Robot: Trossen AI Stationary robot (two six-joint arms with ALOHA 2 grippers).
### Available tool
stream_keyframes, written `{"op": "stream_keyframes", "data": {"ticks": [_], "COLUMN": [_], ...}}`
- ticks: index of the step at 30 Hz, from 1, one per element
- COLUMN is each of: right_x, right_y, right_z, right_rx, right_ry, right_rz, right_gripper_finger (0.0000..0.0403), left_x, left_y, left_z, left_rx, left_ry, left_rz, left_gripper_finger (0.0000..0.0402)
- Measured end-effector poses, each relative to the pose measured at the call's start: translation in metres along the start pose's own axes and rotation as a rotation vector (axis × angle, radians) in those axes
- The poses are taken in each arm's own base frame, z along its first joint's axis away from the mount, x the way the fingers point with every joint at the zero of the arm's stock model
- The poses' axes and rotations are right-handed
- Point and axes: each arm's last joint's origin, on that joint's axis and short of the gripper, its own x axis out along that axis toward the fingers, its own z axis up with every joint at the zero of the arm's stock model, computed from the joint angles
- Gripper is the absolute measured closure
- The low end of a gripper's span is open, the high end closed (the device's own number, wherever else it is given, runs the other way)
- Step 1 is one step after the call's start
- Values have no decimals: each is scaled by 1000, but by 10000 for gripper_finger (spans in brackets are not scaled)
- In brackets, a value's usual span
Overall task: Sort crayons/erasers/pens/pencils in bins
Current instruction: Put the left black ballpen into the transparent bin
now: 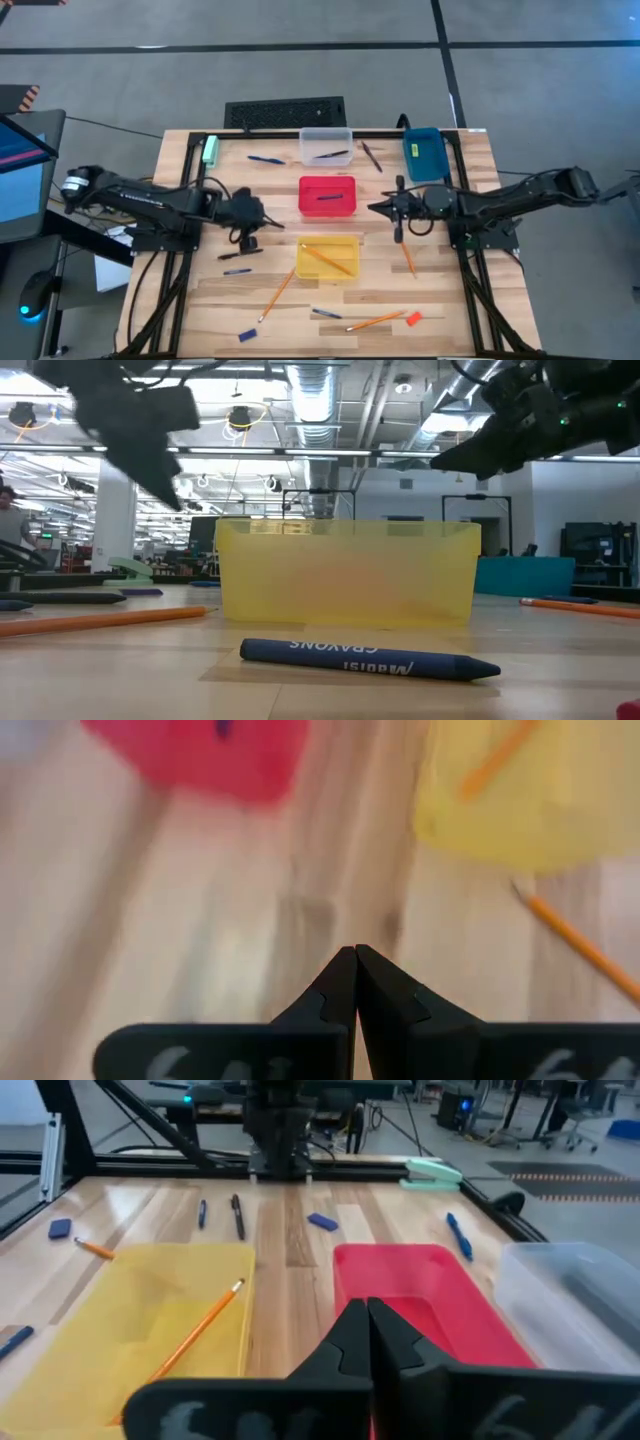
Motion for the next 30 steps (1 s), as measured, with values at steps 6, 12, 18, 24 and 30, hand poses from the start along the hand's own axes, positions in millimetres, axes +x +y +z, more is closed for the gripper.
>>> {"op": "stream_keyframes", "data": {"ticks": [6, 12, 18, 24, 30], "right_x": [-1, 0, 0, 0, -1], "right_y": [1, -7, -22, -37, -48], "right_z": [-3, -2, 0, 2, 1], "right_rx": [-40, -97, -157, -217, -209], "right_ry": [-14, -24, -45, -56, -54], "right_rz": [5, -41, -120, -166, -175], "right_gripper_finger": [401, 399, 399, 401, 400], "left_x": [-4, -1, 12, 36, 57], "left_y": [-12, -23, -35, -41, -46], "left_z": [-25, -39, -48, -53, -55], "left_rx": [-118, -203, -210, -185, -161], "left_ry": [199, 321, 336, 387, 412], "left_rz": [27, 21, 43, 108, 119], "left_gripper_finger": [358, 286, 233, 221, 230]}}
